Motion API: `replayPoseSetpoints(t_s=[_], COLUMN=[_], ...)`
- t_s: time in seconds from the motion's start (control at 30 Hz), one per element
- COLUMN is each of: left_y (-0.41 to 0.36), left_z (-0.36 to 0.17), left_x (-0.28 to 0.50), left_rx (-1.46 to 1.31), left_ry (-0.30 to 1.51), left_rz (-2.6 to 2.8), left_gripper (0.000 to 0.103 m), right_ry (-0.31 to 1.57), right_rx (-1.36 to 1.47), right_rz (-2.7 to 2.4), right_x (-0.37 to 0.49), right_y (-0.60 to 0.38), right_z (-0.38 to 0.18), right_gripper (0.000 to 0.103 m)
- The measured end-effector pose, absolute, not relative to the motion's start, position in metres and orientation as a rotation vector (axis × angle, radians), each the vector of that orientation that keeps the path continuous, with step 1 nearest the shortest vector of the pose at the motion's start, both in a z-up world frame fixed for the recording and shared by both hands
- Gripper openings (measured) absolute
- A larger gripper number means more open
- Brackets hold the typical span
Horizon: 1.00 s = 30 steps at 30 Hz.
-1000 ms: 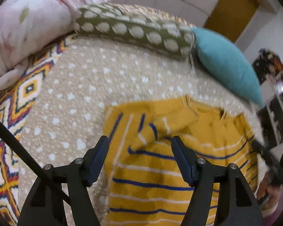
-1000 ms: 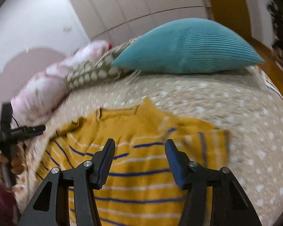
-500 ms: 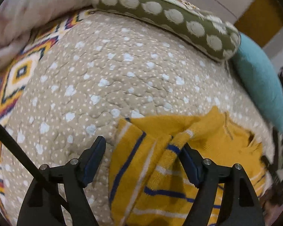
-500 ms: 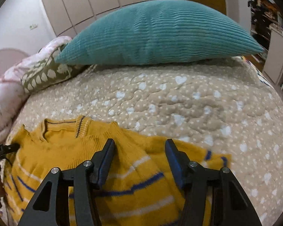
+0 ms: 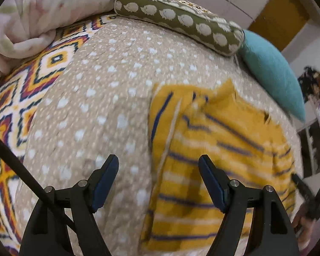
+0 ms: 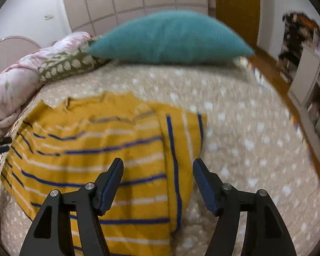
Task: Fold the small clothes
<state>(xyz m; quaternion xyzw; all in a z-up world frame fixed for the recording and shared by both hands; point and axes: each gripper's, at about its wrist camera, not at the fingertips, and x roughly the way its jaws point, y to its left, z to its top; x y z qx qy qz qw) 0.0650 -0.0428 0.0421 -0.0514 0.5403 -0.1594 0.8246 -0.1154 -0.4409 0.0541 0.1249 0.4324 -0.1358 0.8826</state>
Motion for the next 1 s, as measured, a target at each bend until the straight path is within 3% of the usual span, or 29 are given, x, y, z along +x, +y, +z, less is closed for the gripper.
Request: replayPoseSetpoints(t_s=[0.03,0.07,0.1,0.27,0.37,0.43,0.5,0.57,0.73,0.8,0.83,1.0], left_y=[-0.045,-0.046,-0.047,-0.044,-0.042,-0.044,-0.048,-0.050,-0.051,-0.049,-0.049,-0.047], left_z=[0.040,0.038,0.035,0.022,0.023,0.026,0.027,0.026,0.023,0.022,0.022,0.019], left_x=[0.058,0.054,0.049,0.044,0.046,0.044,0.041,0.039,0.038,0.039,0.039,0.040], left_rx=[-0.073,-0.049,-0.018,-0.018,-0.066,-0.052,-0.017,-0.001,-0.001,-0.001,0.001,-0.001], left_ry=[1.143,1.141,1.140,1.157,1.166,1.152,1.139,1.127,1.122,1.123,1.122,1.115], left_rz=[-0.335,-0.332,-0.326,-0.316,-0.302,-0.299,-0.294,-0.292,-0.290,-0.291,-0.292,-0.298], left_gripper=[0.076,0.076,0.076,0.077,0.077,0.077,0.077,0.077,0.077,0.079,0.079,0.082], right_ry=[0.916,0.930,0.930,0.884,0.936,0.905,0.870,0.843,0.883,0.908,0.922,0.959], right_rx=[0.265,0.248,0.239,0.241,0.240,0.208,0.202,0.201,0.150,0.088,0.065,0.016], right_rz=[-0.266,-0.262,-0.259,-0.304,-0.307,-0.324,-0.323,-0.261,-0.058,-0.033,-0.025,-0.034], right_x=[-0.115,-0.113,-0.114,-0.132,-0.128,-0.131,-0.131,-0.124,-0.076,-0.048,-0.034,0.021], right_y=[-0.441,-0.440,-0.439,-0.445,-0.443,-0.434,-0.425,-0.406,-0.340,-0.313,-0.301,-0.278], right_z=[0.048,0.044,0.043,0.059,0.050,0.061,0.073,0.085,0.079,0.065,0.058,0.034], right_gripper=[0.054,0.032,0.022,0.006,0.006,0.012,0.038,0.051,0.051,0.034,0.031,0.032])
